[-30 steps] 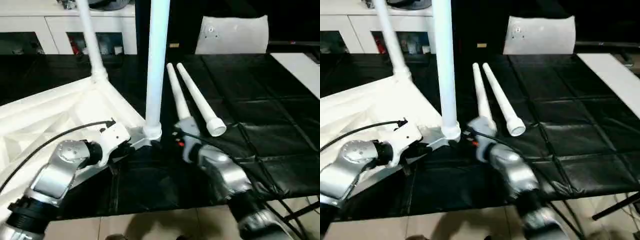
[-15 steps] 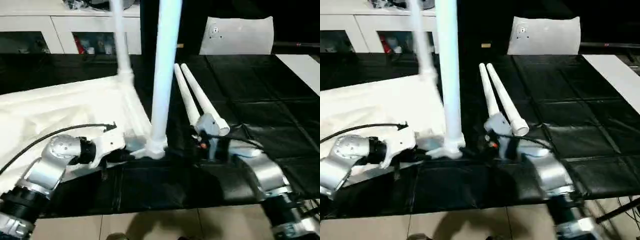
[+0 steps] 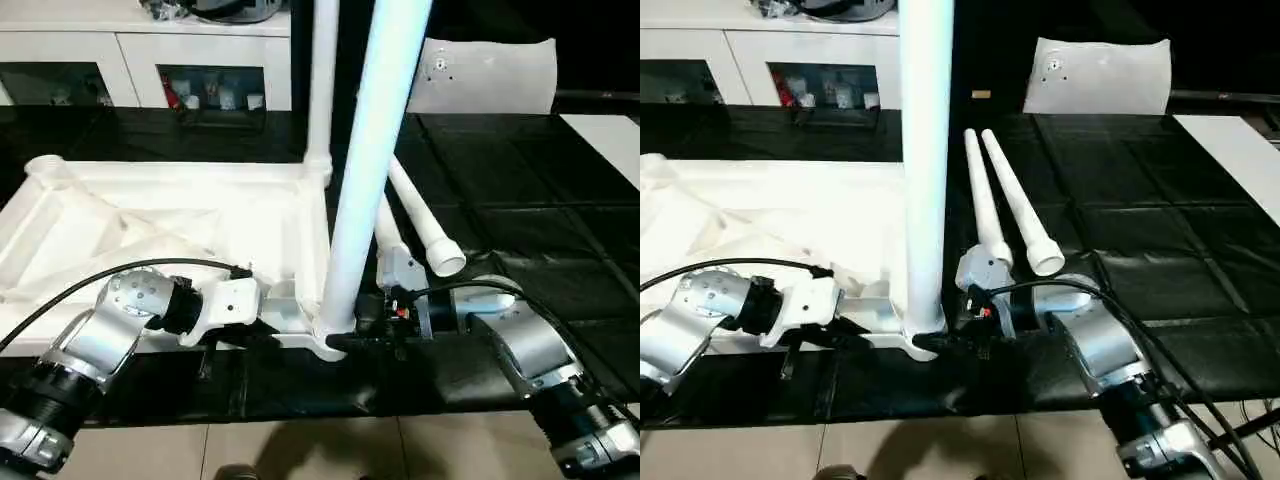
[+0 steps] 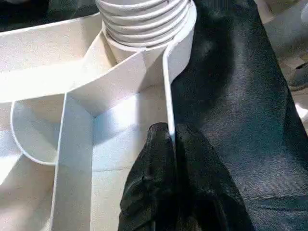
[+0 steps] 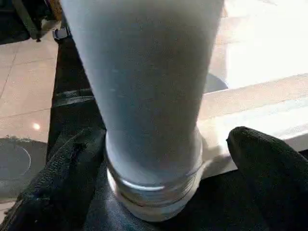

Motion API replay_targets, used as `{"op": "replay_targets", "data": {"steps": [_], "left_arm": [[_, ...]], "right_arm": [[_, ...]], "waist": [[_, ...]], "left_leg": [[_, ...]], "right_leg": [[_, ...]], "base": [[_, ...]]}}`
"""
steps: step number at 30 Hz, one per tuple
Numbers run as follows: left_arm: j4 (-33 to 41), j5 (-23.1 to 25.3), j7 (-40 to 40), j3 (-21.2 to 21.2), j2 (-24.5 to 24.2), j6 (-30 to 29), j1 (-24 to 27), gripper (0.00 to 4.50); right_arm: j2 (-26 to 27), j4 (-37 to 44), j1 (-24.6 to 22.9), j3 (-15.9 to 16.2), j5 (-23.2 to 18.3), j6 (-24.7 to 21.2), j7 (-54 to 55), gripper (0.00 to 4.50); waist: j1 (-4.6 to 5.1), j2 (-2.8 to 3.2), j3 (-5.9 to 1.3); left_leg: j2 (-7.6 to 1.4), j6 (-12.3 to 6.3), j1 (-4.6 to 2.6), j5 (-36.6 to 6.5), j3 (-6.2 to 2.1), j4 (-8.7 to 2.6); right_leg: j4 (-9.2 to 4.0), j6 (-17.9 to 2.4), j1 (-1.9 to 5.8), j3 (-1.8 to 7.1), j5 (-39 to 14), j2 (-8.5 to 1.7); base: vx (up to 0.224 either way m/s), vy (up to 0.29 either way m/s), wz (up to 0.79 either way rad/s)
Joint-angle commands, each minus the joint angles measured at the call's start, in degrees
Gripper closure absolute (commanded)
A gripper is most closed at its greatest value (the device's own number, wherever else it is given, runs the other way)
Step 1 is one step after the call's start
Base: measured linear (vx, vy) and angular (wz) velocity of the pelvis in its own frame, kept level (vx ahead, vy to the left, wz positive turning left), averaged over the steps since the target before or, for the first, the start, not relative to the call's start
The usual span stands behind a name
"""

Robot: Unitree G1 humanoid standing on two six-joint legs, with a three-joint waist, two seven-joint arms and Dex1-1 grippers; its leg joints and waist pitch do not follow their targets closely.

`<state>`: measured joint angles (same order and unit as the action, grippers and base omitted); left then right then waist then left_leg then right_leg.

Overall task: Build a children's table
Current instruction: Rotate leg to tighten

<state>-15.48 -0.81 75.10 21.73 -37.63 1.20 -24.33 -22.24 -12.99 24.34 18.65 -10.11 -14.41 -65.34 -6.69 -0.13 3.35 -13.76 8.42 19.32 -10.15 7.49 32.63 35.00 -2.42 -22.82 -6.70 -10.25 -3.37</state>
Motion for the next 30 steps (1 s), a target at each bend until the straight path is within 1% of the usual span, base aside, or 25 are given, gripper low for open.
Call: {"op": "replay_targets", "data": {"steps": [1, 3, 5, 7, 8, 9, 11, 12, 13, 14, 15, 16, 17, 20, 21, 22, 23, 24, 25, 26, 27, 28, 29, 30], "left_arm": [[0.1, 1.6, 1.5, 1.9, 0.7, 2.1, -1.4, 4.5], [-0.1, 1.8, 1.2, 1.9, 0.8, 2.3, -1.5, 4.5], [-0.6, 1.8, 0.9, 1.8, 1.1, 2.5, -1.8, 4.5], [-1.0, 2.0, 1.0, 1.9, 1.2, 2.8, -1.9, 4.5], [-1.3, 2.1, 1.1, 1.9, 1.1, 3.2, -2.0, 4.5], [-1.4, 1.9, 1.2, 1.8, 1.1, 3.0, -2.0, 4.5], [-1.6, 1.9, 1.1, 1.8, 1.2, 3.1, -2.0, 4.5], [-1.7, 2.1, 1.1, 1.9, 1.1, 3.4, -2.1, 4.5], [-1.8, 2.2, 1.1, 1.8, 1.1, 3.4, -2.1, 4.5], [-1.8, 2.2, 1.1, 1.8, 1.1, 3.4, -2.1, 4.5], [-2.0, 2.4, 1.1, 1.7, 1.0, 3.6, -2.0, 4.5], [-2.1, 2.4, 1.1, 1.6, 0.9, 3.6, -1.9, 4.5], [-2.3, 2.5, 1.1, 1.6, 0.8, 3.8, -1.9, 4.5], [-2.4, 2.4, 1.0, 1.4, 0.8, 3.5, -1.8, 4.5], [-2.2, 1.8, 0.3, 0.7, 1.0, 2.5, -1.5, 4.5], [-2.2, 1.8, 0.3, 0.7, 1.0, 2.5, -1.5, 4.5], [-1.8, 1.5, -1.0, 0.0, 1.2, 1.4, -1.1, 4.5], [-1.6, 1.5, -1.5, -0.3, 1.2, 1.0, -1.0, 4.5], [-0.8, 1.2, -3.2, -1.2, 1.5, -0.8, -0.5, 4.5], [0.3, 1.0, -5.8, -2.5, 2.2, -3.3, 0.1, 4.5], [1.0, 0.8, -7.6, -3.3, 2.6, -5.0, 0.5, 4.5], [2.9, 0.2, -10.1, -4.7, 3.4, -8.1, 1.5, 4.5], [4.2, -0.2, -11.4, -5.5, 3.9, -9.9, 2.1, 4.5], [6.3, -0.7, -14.0, -6.7, 4.9, -12.8, 3.1, 4.5]], "right_arm": [[0.3, -0.6, 1.4, 0.5, -0.2, 0.3, -1.0, 0.38], [0.4, -0.7, 1.6, 0.5, -0.4, 0.2, -1.1, 0.51], [0.7, -1.4, 2.0, 0.5, -0.4, 0.2, -1.2, 0.82], [0.8, -1.9, 2.1, 0.8, -0.3, 0.5, -1.6, 0.87], [1.0, -2.3, 2.1, 1.0, -0.1, 0.8, -1.8, 1.02], [1.1, -2.5, 2.1, 1.1, 0.0, 0.9, -1.9, 1.02], [1.3, -2.8, 2.2, 1.2, 0.1, 1.0, -2.1, 1.2], [1.4, -3.0, 2.3, 1.2, 0.1, 1.1, -2.1, 1.32], [1.5, -3.0, 2.2, 1.3, 0.3, 1.1, -2.3, 1.41], [1.5, -3.0, 2.2, 1.3, 0.3, 1.1, -2.3, 1.51], [1.6, -3.2, 2.3, 1.5, 0.4, 1.1, -2.4, 1.51], [1.7, -3.3, 2.2, 1.6, 0.5, 1.1, -2.4, 1.63], [1.9, -3.4, 2.3, 1.7, 0.7, 1.1, -2.3, 1.67], [2.1, -3.6, 2.2, 1.8, 0.6, 1.0, -2.1, 1.73], [2.7, -3.8, 1.9, 1.7, 0.1, 0.1, -1.5, 1.74], [2.7, -3.8, 1.9, 1.7, 0.1, 0.1, -1.5, 1.74], [3.6, -3.8, 1.4, 1.5, -0.2, -0.3, -0.4, 1.75], [3.9, -3.8, 1.2, 1.4, -0.2, -0.4, 0.1, 1.75], [4.9, -3.6, 0.9, 0.8, -0.8, -1.5, 1.4, 1.75], [6.4, -3.7, 0.6, 0.1, -1.2, -2.3, 3.5, 1.75], [7.4, -3.7, 0.4, -0.4, -1.5, -2.8, 4.8, 1.75], [9.4, -4.4, 0.2, -1.2, -1.5, -3.7, 7.7, 1.75], [10.5, -5.0, 0.2, -1.6, -1.5, -4.2, 9.5, 1.75], [12.5, -6.3, 0.3, -2.0, -0.9, -4.1, 12.7, 1.76]], "waist": [[0.31, 0.61, -3.94], [0.23, 0.71, -3.91], [0.2, 0.6, -3.98], [0.15, 0.61, -4.02], [0.15, 0.48, -4.03], [0.14, 0.62, -4.02], [0.13, 0.65, -4.05], [0.09, 0.41, -4.06], [0.02, 0.73, -4.06], [0.07, 0.59, -4.03], [0.04, 0.6, -4.04], [0.03, 0.63, -4.06], [0.01, 0.86, -3.96], [0.05, 0.71, -3.97], [0.11, 0.69, -3.82], [0.16, 0.66, -3.8], [0.23, 0.79, -3.67], [0.31, 0.76, -3.63], [0.38, 0.68, -3.6], [0.54, 0.76, -3.49], [0.61, 0.78, -3.49], [0.81, 0.65, -3.49], [0.98, 0.72, -3.4], [1.25, 0.63, -3.52]], "left_leg": [[0.91, -1.93, 0.31, -12.3, 1.72, -3.12], [0.75, -1.95, 0.18, -12.4, 1.67, -3.16], [0.76, -1.9, 0.19, -12.2, 1.67, -3.16], [0.75, -1.9, 0.16, -12.1, 1.67, -3.15], [0.73, -1.93, 0.24, -11.9, 1.67, -3.17], [0.75, -1.93, 0.22, -11.9, 1.68, -3.16], [0.74, -1.88, 0.16, -12.1, 1.69, -3.13], [0.78, -1.95, 0.23, -11.8, 1.73, -3.1], [0.78, -1.88, 0.22, -11.8, 1.68, -3.11], [0.77, -1.88, 0.22, -12.0, 1.71, -3.12], [0.78, -1.87, 0.22, -11.9, 1.71, -3.11], [0.78, -1.85, 0.23, -11.9, 1.72, -3.1], [0.82, -1.8, 0.26, -12.1, 1.69, -3.12], [0.82, -1.77, 0.16, -12.5, 1.7, -3.13], [0.82, -1.81, 0.12, -12.6, 1.72, -3.16], [0.83, -1.84, 0.19, -12.7, 1.71, -3.18], [0.84, -1.78, 0.17, -13.0, 1.71, -3.19], [0.81, -1.75, 0.16, -13.2, 1.67, -3.24], [0.9, -1.74, 0.09, -13.6, 1.68, -3.23], [0.79, -1.39, 0.19, -13.8, 1.63, -3.3], [0.9, -1.16, 0.09, -14.2, 1.61, -3.26], [0.88, -1.02, 0.11, -14.2, 1.63, -3.27], [0.98, -0.91, 0.08, -14.8, 1.59, -3.28], [0.97, -0.7, 0.17, -14.6, 1.49, -3.32]], "right_leg": [[-4.89, -6.6, 3.54, 3.32, -17.6, -3.65], [-5.0, -6.3, 3.44, 3.35, -18.3, -3.71], [-4.86, -6.4, 3.5, 3.35, -17.7, -3.67], [-4.8, -6.6, 3.51, 3.34, -17.3, -3.68], [-4.74, -6.7, 3.55, 3.34, -17.0, -3.67], [-4.71, -6.7, 3.5, 3.36, -16.9, -3.68], [-4.73, -6.8, 3.49, 3.36, -17.0, -3.71], [-4.7, -6.8, 3.53, 3.38, -16.9, -3.7], [-4.66, -6.8, 3.53, 3.37, -16.9, -3.71], [-4.75, -6.6, 3.53, 3.35, -17.1, -3.66], [-4.75, -6.5, 3.53, 3.37, -17.3, -3.7], [-4.76, -6.5, 3.54, 3.37, -17.3, -3.71], [-4.77, -6.5, 3.49, 3.36, -17.5, -3.69], [-4.87, -6.3, 3.5, 3.31, -18.2, -3.67], [-4.89, -6.3, 3.37, 3.34, -18.3, -3.63], [-4.9, -6.3, 3.41, 3.33, -18.5, -3.64], [-4.89, -6.3, 3.28, 3.33, -18.8, -3.65], [-4.94, -6.3, 3.27, 3.29, -19.1, -3.62], [-5.11, -6.0, 3.29, 3.24, -19.9, -3.58], [-5.01, -6.1, 3.33, 3.3, -20.2, -3.72], [-5.21, -5.6, 3.27, 3.14, -21.9, -3.75], [-5.19, -5.6, 3.24, 3.12, -22.3, -3.75], [-5.44, -5.2, 3.14, 2.99, -23.9, -3.75], [-5.38, -4.7, 3.3, 2.92, -24.4, -3.82]], "base": [[0.0, 0.0, 0.0], [0.0, 0.0, 0.0], [0.0, 0.0, 0.0], [0.0, 0.0, 0.0], [0.0, 0.0, 0.0], [0.0, 0.0, 0.0], [0.0, 0.0, 0.0], [0.0, 0.0, 0.0], [0.0, 0.0, 0.0], [0.0, 0.0, 0.0], [0.0, 0.0, 0.0], [0.0, 0.0, 0.0], [0.0, 0.0, 0.0], [0.0, 0.0, 0.0], [0.0, 0.0, 0.0], [0.0, 0.0, 0.0], [0.0, 0.0, 0.0], [0.0, 0.0, 0.0], [0.0, 0.0, 0.0], [0.0, 0.0, 0.0], [0.0, 0.0, 0.0], [0.0, 0.0, 0.0], [0.0, 0.0, 0.0], [0.0, 0.0, 0.0]]}}
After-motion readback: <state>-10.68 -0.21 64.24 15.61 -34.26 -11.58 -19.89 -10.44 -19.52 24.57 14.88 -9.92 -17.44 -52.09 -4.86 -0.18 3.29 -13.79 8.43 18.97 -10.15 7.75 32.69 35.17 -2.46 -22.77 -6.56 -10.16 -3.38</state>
